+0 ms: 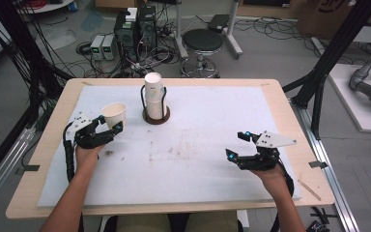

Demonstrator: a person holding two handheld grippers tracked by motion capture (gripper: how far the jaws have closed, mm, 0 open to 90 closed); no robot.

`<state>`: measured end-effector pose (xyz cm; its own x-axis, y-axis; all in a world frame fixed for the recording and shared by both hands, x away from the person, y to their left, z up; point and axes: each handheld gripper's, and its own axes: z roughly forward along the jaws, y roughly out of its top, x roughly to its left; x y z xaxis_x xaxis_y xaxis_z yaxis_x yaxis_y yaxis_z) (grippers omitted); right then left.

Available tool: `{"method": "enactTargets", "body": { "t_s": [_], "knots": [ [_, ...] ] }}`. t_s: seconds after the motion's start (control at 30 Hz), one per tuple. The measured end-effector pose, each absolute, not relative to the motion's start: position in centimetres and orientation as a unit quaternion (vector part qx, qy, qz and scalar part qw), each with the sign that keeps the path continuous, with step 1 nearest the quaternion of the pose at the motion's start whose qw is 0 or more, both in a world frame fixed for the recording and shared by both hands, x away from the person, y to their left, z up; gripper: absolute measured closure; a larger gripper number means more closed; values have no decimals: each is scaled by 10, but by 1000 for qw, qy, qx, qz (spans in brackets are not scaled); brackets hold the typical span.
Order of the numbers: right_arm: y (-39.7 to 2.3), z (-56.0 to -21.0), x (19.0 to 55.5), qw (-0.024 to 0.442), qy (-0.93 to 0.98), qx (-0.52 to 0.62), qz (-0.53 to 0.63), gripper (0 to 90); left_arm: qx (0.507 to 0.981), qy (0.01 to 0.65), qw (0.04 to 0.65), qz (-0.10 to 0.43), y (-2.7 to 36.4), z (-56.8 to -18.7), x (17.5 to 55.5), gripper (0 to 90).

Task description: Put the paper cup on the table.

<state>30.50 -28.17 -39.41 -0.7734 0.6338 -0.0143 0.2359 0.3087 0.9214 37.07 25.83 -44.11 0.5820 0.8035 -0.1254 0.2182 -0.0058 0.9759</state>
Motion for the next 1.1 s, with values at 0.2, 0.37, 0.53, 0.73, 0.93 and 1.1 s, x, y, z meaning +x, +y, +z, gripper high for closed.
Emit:
{"method": "enactTargets", "body": {
  "t_s": [0.2,0.37,0.53,0.73,0.93,1.1],
  "knots": [
    [-281,-395,306,190,786,277,520,219,696,386,557,236,250,-449,376,337],
    [-280,-395,306,188,787,276,519,219,712,390,535,233,246,-452,377,339],
    [-280,-395,305,187,787,276,520,219,733,392,503,234,242,-451,375,345],
    [-281,-395,305,188,787,275,519,219,751,397,474,232,242,-449,370,348],
    [-282,-394,304,187,787,276,519,219,765,402,446,232,243,-447,361,347],
    [-282,-394,303,187,788,276,518,219,767,411,438,226,246,-448,357,342]
  ]
}}
